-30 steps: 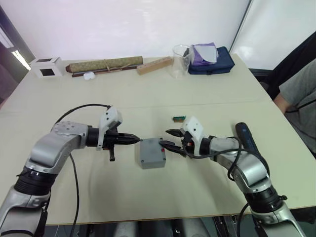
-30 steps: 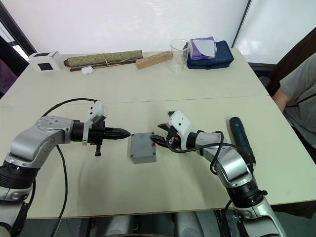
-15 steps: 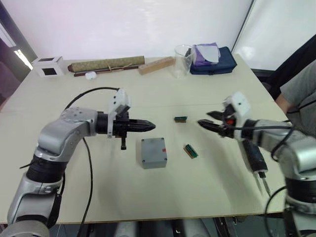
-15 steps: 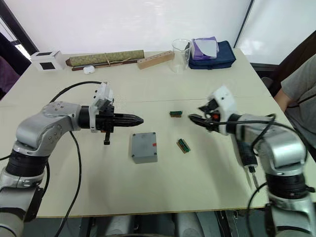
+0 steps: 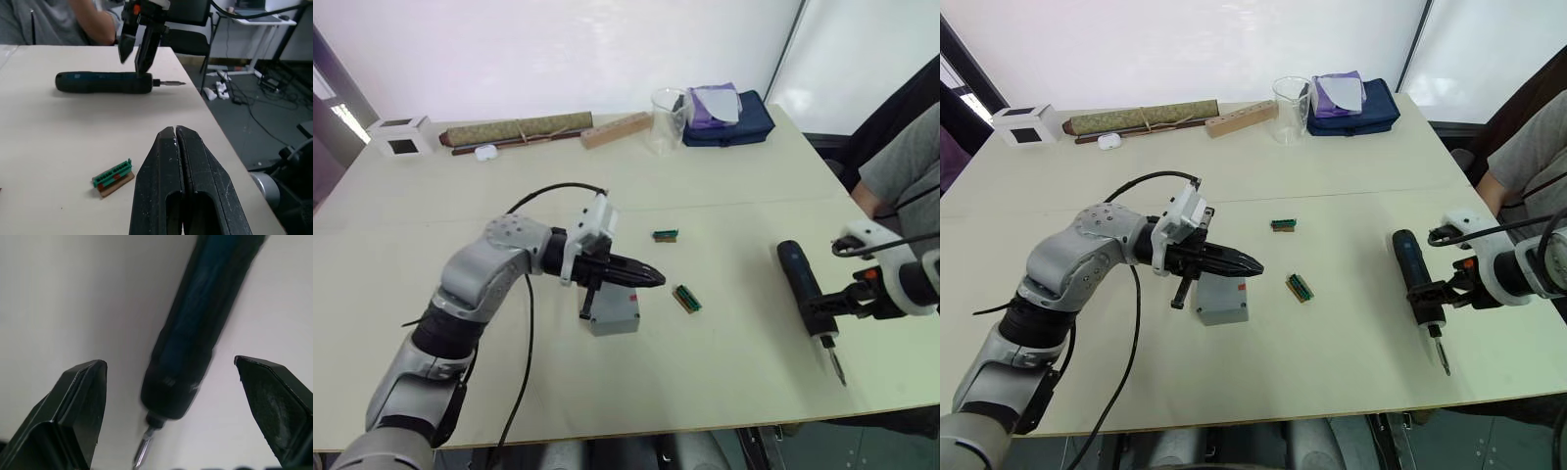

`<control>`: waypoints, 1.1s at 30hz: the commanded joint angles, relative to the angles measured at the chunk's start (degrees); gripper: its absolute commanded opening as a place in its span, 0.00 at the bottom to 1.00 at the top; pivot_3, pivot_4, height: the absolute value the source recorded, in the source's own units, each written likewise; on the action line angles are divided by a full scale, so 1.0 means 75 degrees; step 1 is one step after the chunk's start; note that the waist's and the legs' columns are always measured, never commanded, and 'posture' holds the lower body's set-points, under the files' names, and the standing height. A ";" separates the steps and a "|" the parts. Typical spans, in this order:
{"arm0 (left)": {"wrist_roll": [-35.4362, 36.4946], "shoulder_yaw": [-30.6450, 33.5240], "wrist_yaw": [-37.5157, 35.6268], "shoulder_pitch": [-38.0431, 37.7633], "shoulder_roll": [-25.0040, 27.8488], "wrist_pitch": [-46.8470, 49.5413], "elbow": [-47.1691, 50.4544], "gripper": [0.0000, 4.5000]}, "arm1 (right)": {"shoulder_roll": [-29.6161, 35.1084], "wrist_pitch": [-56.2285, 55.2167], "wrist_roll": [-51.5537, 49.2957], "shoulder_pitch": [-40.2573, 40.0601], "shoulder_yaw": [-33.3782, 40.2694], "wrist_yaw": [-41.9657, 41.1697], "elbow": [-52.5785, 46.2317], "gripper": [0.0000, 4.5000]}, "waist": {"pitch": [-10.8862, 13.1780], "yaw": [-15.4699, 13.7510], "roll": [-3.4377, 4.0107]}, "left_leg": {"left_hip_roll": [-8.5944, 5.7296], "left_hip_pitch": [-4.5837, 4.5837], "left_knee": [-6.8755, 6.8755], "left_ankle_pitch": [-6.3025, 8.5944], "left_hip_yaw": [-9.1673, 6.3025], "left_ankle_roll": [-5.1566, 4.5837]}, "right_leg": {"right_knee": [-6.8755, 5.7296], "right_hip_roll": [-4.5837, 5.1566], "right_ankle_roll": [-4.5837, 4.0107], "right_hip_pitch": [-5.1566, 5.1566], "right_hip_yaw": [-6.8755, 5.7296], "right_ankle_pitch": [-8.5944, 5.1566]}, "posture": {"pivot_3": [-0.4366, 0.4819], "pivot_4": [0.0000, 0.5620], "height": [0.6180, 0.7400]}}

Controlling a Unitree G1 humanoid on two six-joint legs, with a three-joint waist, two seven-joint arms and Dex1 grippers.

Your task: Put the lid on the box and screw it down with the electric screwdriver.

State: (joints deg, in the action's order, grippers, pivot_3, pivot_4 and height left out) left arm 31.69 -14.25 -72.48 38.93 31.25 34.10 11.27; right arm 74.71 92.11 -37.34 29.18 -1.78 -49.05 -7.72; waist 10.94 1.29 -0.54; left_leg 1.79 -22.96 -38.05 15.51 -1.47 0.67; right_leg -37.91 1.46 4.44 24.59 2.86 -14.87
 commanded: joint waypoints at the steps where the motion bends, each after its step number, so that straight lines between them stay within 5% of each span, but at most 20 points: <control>1: -0.0099 -0.0019 0.0027 -0.0095 -0.0013 -0.0238 0.0279 0.00 | 0.0146 0.0051 -0.0086 0.0453 -0.0400 -0.0232 0.0514 0.99 | 0.0000 -0.0010 0.0000 | 0.0000 0.0000 -0.0001 0.0000 0.0002 0.0000 | 0.0000 0.0001 0.0000 0.0000 0.0001 0.0000 | 0.48 0.27 1.00; 14: -0.0111 0.0084 0.0610 -0.0723 0.0173 0.0014 0.1053 0.00 | -0.0809 -0.0913 0.1121 0.1738 -0.2995 -0.0581 0.2176 0.99 | -0.0003 -0.0010 -0.0012 | 0.0001 0.0001 -0.0003 0.0000 0.0007 0.0000 | 0.0004 0.0002 0.0002 0.0001 0.0004 -0.0001 | 0.48 0.27 1.00; 17: -0.0061 0.0126 0.0809 -0.0829 0.0161 0.0097 0.1203 0.00 | -0.0799 -0.1091 0.1387 0.1965 -0.3700 -0.0948 0.2137 0.86 | -0.0006 -0.0014 -0.0024 | 0.0003 0.0005 -0.0005 0.0000 0.0004 0.0000 | 0.0005 0.0000 0.0003 -0.0007 0.0003 0.0000 | 0.48 0.27 1.00; 22: -0.0027 0.0142 0.1076 -0.0934 0.0113 0.0169 0.1330 0.00 | -0.0791 -0.1198 0.1777 0.2070 -0.4390 -0.1415 0.2114 0.50 | -0.0014 -0.0027 -0.0040 | 0.0003 0.0008 -0.0006 0.0000 0.0000 0.0001 | 0.0006 0.0000 0.0002 -0.0011 -0.0001 0.0000 | 0.48 0.27 1.00; 30: -0.0046 0.0282 0.1159 -0.0903 0.0245 0.0135 0.1083 0.00 | -0.0926 -0.1296 0.1915 0.2036 -0.4256 -0.1766 0.2036 0.48 | -0.0019 -0.0046 -0.0050 | 0.0003 0.0011 -0.0006 0.0000 -0.0004 0.0001 | 0.0006 0.0001 0.0002 -0.0017 -0.0004 -0.0001 | 0.48 0.27 1.00; 33: -0.0110 0.0489 0.1081 -0.0761 0.0392 0.0065 0.0583 0.00 | -0.1507 -0.1385 0.2098 0.2752 -0.3530 -0.1473 0.2940 0.48 | -0.0022 0.0026 -0.0071 | 0.0003 0.0015 -0.0006 0.0000 -0.0003 0.0000 | 0.0006 -0.0001 0.0002 -0.0018 -0.0004 -0.0001 | 0.48 0.27 1.00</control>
State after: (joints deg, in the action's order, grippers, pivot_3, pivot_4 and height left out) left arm 30.68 -12.75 -63.96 31.83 33.67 35.53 16.85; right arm 66.80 82.43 -21.18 47.29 -31.49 -60.73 11.02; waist 10.78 1.48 -1.08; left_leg 1.83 -22.77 -38.09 15.51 -1.48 0.67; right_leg -37.87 1.42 4.45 24.43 2.85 -14.87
